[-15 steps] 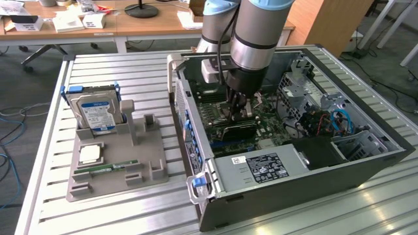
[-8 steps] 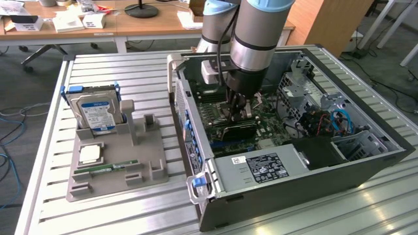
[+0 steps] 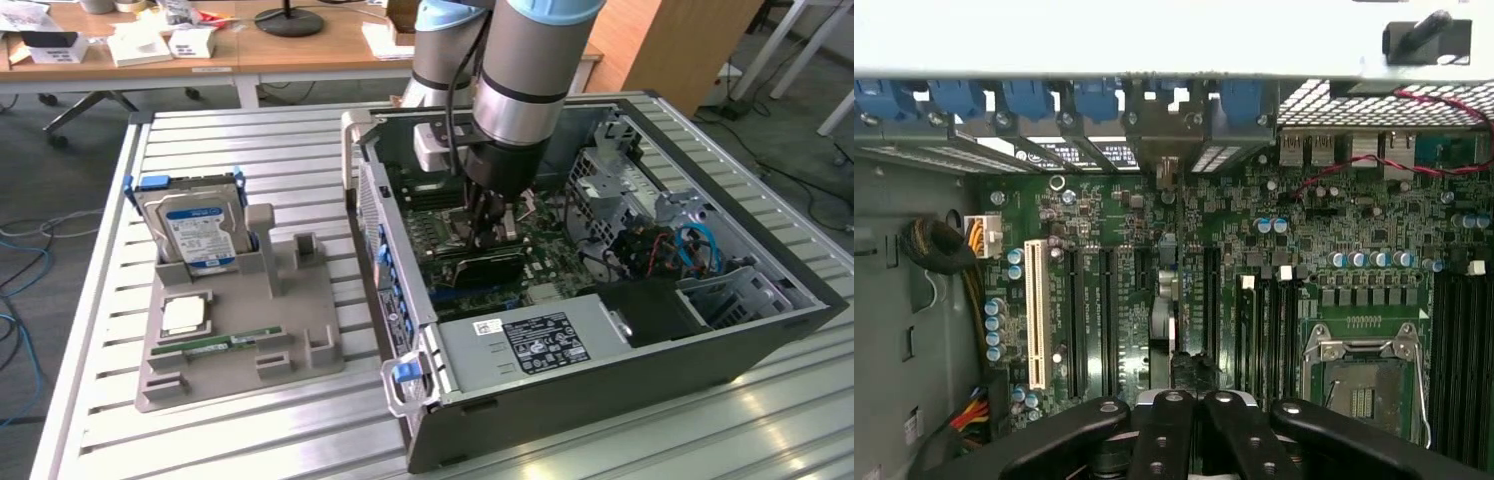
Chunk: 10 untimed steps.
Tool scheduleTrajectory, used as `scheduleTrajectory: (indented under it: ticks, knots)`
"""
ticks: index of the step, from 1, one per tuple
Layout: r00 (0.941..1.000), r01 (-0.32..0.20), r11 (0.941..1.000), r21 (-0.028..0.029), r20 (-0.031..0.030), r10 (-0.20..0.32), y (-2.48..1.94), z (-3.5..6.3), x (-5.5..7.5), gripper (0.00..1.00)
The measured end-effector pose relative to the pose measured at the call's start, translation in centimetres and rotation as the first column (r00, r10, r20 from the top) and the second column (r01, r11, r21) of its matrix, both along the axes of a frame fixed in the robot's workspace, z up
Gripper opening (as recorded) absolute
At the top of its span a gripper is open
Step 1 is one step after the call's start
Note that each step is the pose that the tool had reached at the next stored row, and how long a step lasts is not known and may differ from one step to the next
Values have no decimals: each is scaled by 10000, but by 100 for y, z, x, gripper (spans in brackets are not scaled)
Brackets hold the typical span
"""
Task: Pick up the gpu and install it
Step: 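Press down on the gpu until it lock into place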
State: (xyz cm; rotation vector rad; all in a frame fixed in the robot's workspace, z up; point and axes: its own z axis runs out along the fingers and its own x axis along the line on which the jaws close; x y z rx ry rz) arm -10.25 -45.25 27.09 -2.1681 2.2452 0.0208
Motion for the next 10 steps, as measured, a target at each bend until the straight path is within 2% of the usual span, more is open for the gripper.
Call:
scheduleTrajectory:
  ticks: [1, 2, 10]
  knots:
    - [10000, 0, 10000, -1, 0, 0, -1, 0, 6, 11]
    - [10000, 0, 10000, 1, 0, 0, -1, -43, 8, 11]
    - [10000, 0, 10000, 1, -1, 0, -1, -45, 8, 11]
